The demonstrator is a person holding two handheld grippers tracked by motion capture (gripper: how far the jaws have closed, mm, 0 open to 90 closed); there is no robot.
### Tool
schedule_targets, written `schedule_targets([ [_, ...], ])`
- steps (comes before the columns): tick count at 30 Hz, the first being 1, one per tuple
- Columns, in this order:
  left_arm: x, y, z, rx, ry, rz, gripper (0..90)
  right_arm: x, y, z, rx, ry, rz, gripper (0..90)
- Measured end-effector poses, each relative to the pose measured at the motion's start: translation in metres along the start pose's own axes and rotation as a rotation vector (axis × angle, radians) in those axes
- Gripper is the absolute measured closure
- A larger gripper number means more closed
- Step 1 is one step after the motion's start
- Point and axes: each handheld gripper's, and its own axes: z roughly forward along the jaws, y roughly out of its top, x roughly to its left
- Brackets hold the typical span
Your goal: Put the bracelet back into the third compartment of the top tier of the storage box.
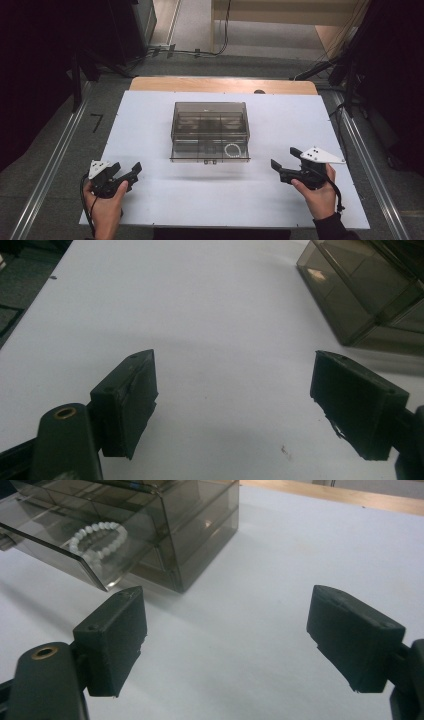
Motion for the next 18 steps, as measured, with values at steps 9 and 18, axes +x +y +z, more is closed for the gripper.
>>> schedule_targets([
  [9,0.000,0.000,0.000,0.000,-0.001,0.000,19.7,-0.010,-0.010,-0.009,0.017,-0.024,0.011,14.8],
  [18,0.000,0.000,0.000,-0.001,-0.003,-0.002,19.7,-0.020,-0.020,-0.018,0.028,-0.053,0.030,14.8],
])
